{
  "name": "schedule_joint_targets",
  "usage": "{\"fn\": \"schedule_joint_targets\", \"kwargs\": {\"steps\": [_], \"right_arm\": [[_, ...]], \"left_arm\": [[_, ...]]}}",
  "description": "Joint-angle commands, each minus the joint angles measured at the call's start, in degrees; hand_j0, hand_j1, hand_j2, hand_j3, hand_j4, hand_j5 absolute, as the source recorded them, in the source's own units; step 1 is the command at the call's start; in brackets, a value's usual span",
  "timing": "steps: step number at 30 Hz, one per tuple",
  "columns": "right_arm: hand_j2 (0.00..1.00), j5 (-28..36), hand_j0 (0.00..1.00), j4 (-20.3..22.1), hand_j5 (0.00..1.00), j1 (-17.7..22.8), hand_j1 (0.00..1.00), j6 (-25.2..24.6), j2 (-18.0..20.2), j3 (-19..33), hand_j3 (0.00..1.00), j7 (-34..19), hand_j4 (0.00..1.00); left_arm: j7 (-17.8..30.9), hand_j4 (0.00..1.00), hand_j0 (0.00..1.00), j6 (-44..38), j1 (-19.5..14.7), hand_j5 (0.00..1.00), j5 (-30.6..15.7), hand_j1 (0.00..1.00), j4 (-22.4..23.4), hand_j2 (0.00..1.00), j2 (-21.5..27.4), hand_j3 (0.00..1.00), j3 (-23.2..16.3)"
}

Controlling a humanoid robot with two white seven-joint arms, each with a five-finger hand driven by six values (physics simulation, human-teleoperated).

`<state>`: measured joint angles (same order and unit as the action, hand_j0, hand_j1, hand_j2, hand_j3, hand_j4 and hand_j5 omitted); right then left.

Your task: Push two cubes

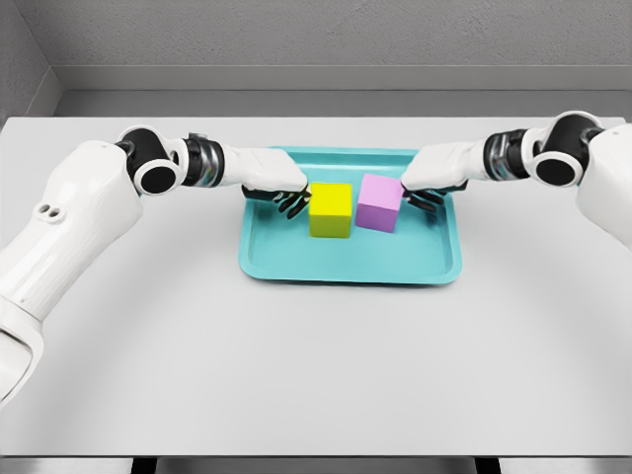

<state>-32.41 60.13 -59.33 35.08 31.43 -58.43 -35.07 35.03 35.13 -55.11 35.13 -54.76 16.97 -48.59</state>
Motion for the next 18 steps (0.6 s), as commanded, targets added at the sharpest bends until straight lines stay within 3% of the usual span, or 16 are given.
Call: {"fn": "schedule_joint_targets", "kwargs": {"steps": [1,10,14,18], "right_arm": [[0.00,0.0,0.00,-0.1,0.00,0.1,0.00,-0.1,0.0,0.1,0.00,0.1,0.00],[0.00,0.0,0.00,-5.4,0.00,-1.1,0.00,-0.1,0.3,1.7,0.00,0.1,0.00],[0.00,0.1,0.00,-5.6,0.00,-1.8,0.00,-0.1,0.2,3.3,0.00,0.1,0.00],[0.00,-0.4,0.00,-8.2,0.00,-3.3,0.00,-0.1,-3.2,3.2,0.00,0.1,0.00]], "left_arm": [[0.0,0.23,0.23,-0.1,0.0,0.23,-0.2,0.23,0.0,0.23,0.0,0.23,0.1],[0.0,0.23,0.23,-0.1,-0.2,0.23,-0.2,0.23,0.0,0.23,0.0,0.23,0.1],[0.0,0.23,0.23,-0.1,-0.2,0.23,-0.2,0.23,0.0,0.23,0.0,0.23,0.1],[0.0,0.23,0.23,-0.1,-0.2,0.23,-0.2,0.23,0.0,0.23,0.0,0.23,0.1]]}}
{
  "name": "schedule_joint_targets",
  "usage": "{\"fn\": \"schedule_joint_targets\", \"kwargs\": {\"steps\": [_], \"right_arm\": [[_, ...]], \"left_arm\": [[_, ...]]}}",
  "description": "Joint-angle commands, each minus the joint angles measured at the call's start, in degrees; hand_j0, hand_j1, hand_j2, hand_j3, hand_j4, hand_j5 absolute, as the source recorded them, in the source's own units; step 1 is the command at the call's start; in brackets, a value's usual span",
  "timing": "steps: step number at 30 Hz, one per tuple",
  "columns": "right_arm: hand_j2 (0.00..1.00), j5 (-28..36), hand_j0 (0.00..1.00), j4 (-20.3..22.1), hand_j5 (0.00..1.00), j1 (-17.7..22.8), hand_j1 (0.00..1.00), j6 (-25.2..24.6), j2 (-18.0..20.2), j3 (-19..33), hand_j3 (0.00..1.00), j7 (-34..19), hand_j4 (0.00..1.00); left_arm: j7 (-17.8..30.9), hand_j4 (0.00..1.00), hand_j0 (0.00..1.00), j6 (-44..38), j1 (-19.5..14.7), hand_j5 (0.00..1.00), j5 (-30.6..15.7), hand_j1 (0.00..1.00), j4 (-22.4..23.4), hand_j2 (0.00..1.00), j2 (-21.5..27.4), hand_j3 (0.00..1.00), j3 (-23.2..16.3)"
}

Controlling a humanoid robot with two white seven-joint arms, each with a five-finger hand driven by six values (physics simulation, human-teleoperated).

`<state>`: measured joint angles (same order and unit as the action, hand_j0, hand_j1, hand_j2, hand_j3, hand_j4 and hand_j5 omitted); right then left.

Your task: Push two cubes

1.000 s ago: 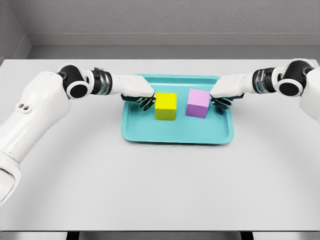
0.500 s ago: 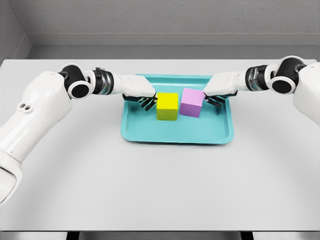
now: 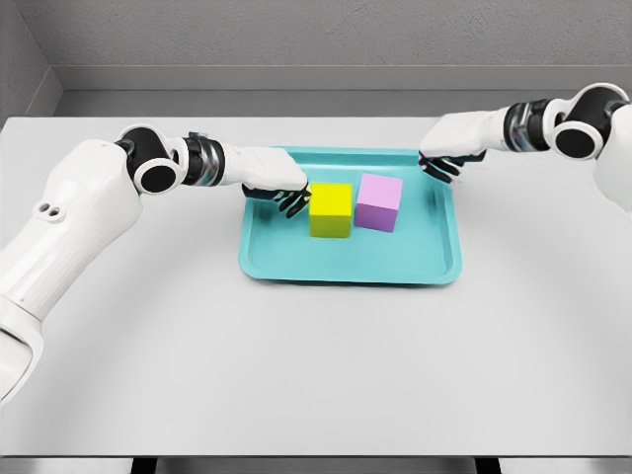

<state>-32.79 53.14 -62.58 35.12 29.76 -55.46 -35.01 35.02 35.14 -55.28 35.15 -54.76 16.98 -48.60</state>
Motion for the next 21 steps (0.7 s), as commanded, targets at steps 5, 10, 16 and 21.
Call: {"fn": "schedule_joint_targets", "kwargs": {"steps": [5,10,16,21], "right_arm": [[0.00,-1.6,0.00,-3.0,0.00,-1.6,0.00,-0.1,-5.0,0.3,0.00,0.0,0.00],[0.00,-3.1,0.00,-5.2,0.00,-2.3,0.00,-0.1,-6.9,0.3,0.00,0.0,0.00],[0.00,-4.6,0.00,-8.4,0.00,-2.4,0.00,-0.1,-9.4,0.3,0.00,0.0,0.00],[0.00,-5.4,0.00,-10.4,0.00,-2.3,0.00,-0.1,-9.5,0.0,0.00,0.0,0.00]], "left_arm": [[0.0,0.23,0.23,-0.1,0.0,0.23,-0.3,0.23,0.0,0.23,0.1,0.23,0.1],[0.0,0.23,0.23,-0.1,-1.5,0.23,-0.4,0.23,0.7,0.23,0.9,0.23,0.3],[0.0,0.23,0.23,-0.1,-2.2,0.23,-1.8,0.23,0.1,0.23,5.1,0.23,0.8],[0.0,0.23,0.23,-0.1,-2.5,0.23,-1.8,0.23,0.3,0.23,4.8,0.23,0.8]]}}
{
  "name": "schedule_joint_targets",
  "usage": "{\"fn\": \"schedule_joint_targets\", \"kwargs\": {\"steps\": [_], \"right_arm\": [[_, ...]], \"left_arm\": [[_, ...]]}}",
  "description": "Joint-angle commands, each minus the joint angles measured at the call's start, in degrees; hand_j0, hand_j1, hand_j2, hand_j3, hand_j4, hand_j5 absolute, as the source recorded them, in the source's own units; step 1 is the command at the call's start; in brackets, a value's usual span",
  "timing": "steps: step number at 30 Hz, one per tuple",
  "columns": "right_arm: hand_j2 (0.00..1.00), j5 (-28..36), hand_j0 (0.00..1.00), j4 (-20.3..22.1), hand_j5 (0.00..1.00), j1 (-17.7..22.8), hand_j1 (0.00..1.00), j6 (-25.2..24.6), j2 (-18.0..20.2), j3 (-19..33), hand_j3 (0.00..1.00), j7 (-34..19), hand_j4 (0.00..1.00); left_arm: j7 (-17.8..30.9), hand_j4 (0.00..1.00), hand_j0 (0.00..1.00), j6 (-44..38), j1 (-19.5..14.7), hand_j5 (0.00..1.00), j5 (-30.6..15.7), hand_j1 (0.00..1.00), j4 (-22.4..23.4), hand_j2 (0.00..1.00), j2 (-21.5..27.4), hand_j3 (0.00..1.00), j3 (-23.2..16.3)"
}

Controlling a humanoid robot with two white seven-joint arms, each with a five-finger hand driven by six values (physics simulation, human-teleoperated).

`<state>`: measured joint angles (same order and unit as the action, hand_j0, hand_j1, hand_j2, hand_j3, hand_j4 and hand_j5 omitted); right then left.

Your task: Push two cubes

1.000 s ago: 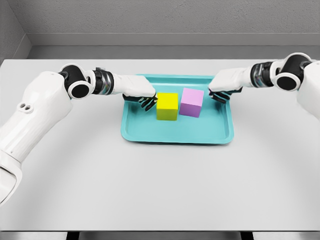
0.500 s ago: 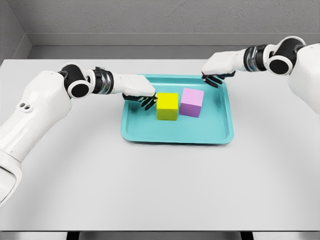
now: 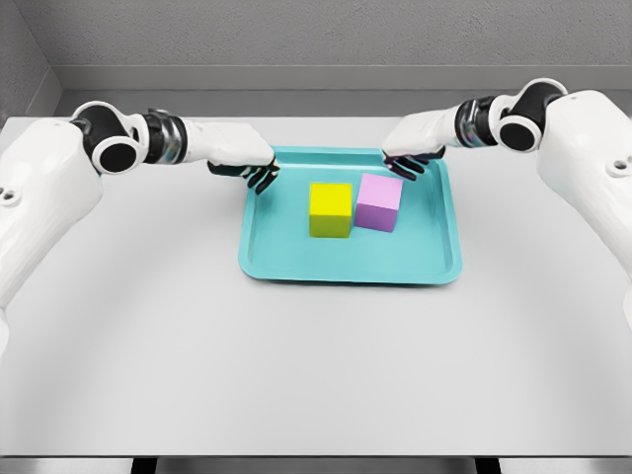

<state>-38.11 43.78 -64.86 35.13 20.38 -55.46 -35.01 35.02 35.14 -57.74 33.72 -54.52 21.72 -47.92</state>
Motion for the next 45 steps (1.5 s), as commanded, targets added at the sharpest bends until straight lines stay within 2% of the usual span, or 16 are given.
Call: {"fn": "schedule_joint_targets", "kwargs": {"steps": [1,4,26,31,45], "right_arm": [[0.00,-0.2,0.00,-1.3,0.00,0.0,0.00,-0.1,-0.4,-0.1,0.00,0.0,0.00],[0.00,-2.5,0.00,-1.7,0.00,-0.2,0.00,-0.1,-1.9,-0.1,0.00,0.0,0.00],[0.00,-2.8,0.00,-1.7,0.00,-1.0,0.00,-1.3,-2.9,0.0,0.00,0.0,0.00],[0.00,-3.8,0.00,-1.8,0.00,-1.8,0.00,-2.0,-4.8,-0.2,0.00,0.0,0.00],[0.00,-5.3,0.00,-1.7,0.00,-1.5,0.00,-2.7,-6.3,-1.5,0.00,0.0,0.00]], "left_arm": [[0.0,0.23,0.23,-0.1,0.0,0.23,-0.3,0.23,0.1,0.23,-0.2,0.23,0.1],[0.0,0.23,0.23,-0.1,0.1,0.23,-0.3,0.23,0.2,0.23,-0.3,0.23,0.1],[0.0,0.23,0.23,-0.1,0.0,0.23,-0.3,0.23,0.1,0.23,-0.4,0.23,0.0],[0.0,0.23,0.23,-0.1,0.0,0.23,-0.3,0.23,0.1,0.23,-0.4,0.23,0.0],[0.0,0.23,0.23,-0.1,0.0,0.23,-0.3,0.23,0.0,0.23,-0.2,0.23,0.0]]}}
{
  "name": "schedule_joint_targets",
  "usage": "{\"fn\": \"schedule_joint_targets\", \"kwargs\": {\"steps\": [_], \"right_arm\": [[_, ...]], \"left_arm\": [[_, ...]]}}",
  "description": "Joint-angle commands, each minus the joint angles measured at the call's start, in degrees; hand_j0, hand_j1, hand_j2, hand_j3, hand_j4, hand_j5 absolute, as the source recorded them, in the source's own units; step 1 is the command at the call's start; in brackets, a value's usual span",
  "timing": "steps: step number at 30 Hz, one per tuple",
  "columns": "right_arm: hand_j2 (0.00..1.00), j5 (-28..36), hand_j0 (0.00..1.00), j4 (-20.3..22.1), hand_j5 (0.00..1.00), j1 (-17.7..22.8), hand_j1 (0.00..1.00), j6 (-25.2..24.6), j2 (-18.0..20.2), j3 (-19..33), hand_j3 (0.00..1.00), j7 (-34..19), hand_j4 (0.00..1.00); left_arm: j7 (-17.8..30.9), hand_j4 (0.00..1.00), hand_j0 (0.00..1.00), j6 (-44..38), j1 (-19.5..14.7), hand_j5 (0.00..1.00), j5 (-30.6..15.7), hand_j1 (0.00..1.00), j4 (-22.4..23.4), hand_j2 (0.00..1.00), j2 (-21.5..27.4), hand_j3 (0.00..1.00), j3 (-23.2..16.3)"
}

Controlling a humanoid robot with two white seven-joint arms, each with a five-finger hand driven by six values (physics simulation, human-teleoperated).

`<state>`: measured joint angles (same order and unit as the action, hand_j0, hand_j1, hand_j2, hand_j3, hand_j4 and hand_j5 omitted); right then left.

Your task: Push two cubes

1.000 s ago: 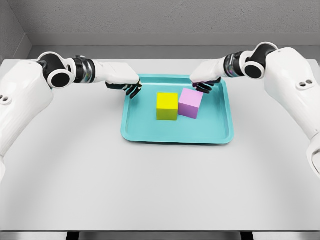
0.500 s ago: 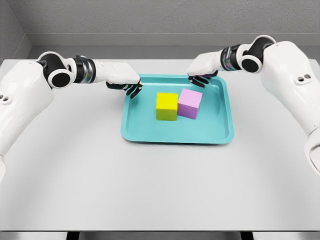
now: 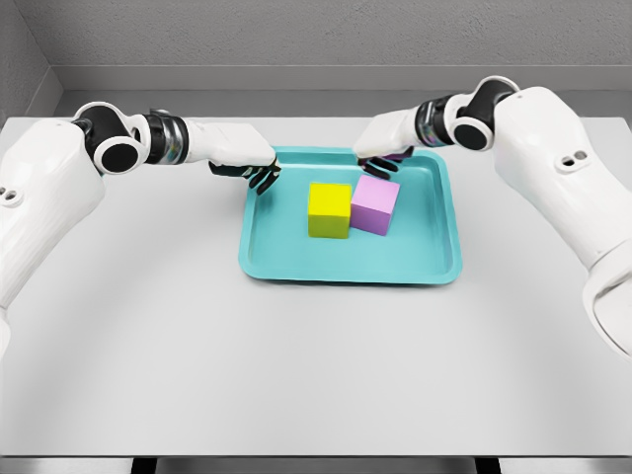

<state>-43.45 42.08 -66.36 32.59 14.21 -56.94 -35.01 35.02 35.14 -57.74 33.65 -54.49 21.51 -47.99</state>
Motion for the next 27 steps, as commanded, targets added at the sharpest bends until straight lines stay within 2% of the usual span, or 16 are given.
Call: {"fn": "schedule_joint_targets", "kwargs": {"steps": [1,14,19,21,27], "right_arm": [[0.00,0.1,0.00,0.1,0.00,0.0,0.00,-0.2,-0.2,0.0,0.00,0.0,0.00],[0.00,0.4,0.00,2.3,0.00,0.4,0.00,0.5,0.3,-0.1,0.00,0.0,0.00],[0.00,0.6,0.00,2.3,0.00,0.3,0.00,2.4,0.6,-0.3,0.00,0.0,0.00],[0.00,1.0,0.00,3.8,0.00,0.3,0.00,2.4,2.3,0.8,0.00,0.0,0.00],[0.00,0.8,0.00,2.4,0.00,-0.3,0.00,1.0,3.1,3.1,0.00,0.0,0.00]], "left_arm": [[0.0,0.23,0.23,-0.1,0.0,0.23,-0.2,0.23,0.0,0.23,0.0,0.23,0.1],[0.0,0.23,0.23,-0.1,0.0,0.23,-0.2,0.23,0.0,0.23,0.0,0.23,0.1],[0.0,0.23,0.23,-0.1,0.1,0.23,-0.2,0.23,0.0,0.23,0.0,0.23,0.1],[0.0,0.23,0.23,-0.1,0.0,0.23,-0.2,0.23,0.0,0.23,0.0,0.23,0.1],[0.0,0.23,0.23,-0.1,0.0,0.23,-0.2,0.23,0.0,0.23,0.1,0.23,0.1]]}}
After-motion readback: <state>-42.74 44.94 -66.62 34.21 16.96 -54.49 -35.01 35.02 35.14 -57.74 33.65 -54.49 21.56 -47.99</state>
